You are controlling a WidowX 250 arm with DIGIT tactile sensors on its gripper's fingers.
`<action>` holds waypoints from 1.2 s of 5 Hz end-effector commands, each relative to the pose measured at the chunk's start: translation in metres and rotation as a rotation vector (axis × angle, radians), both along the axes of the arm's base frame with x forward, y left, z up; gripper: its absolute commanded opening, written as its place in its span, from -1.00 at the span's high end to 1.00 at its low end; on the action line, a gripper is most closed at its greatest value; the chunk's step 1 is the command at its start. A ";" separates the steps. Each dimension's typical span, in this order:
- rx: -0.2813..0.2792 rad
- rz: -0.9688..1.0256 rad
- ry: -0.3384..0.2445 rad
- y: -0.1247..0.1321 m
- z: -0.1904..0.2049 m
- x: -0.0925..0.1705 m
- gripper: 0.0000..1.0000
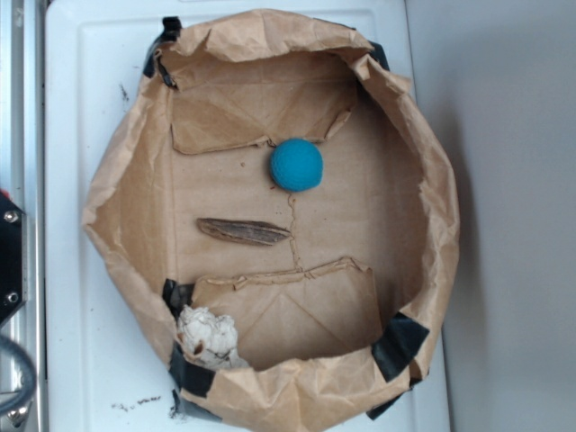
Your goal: Grab the wood chip.
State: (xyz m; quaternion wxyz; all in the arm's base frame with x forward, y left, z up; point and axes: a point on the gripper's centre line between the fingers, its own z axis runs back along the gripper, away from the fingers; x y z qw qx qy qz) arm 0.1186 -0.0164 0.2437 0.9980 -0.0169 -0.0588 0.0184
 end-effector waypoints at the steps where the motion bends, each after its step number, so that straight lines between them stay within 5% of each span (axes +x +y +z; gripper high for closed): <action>1: 0.000 0.000 0.000 0.000 0.000 0.000 -1.00; 2: -0.017 0.073 -0.020 0.008 -0.003 0.050 -1.00; 3: 0.022 0.027 -0.056 0.014 -0.016 0.100 -1.00; 4: 0.072 -0.086 -0.032 0.020 -0.039 0.143 -1.00; 6: 0.072 -0.086 -0.032 0.020 -0.039 0.143 -1.00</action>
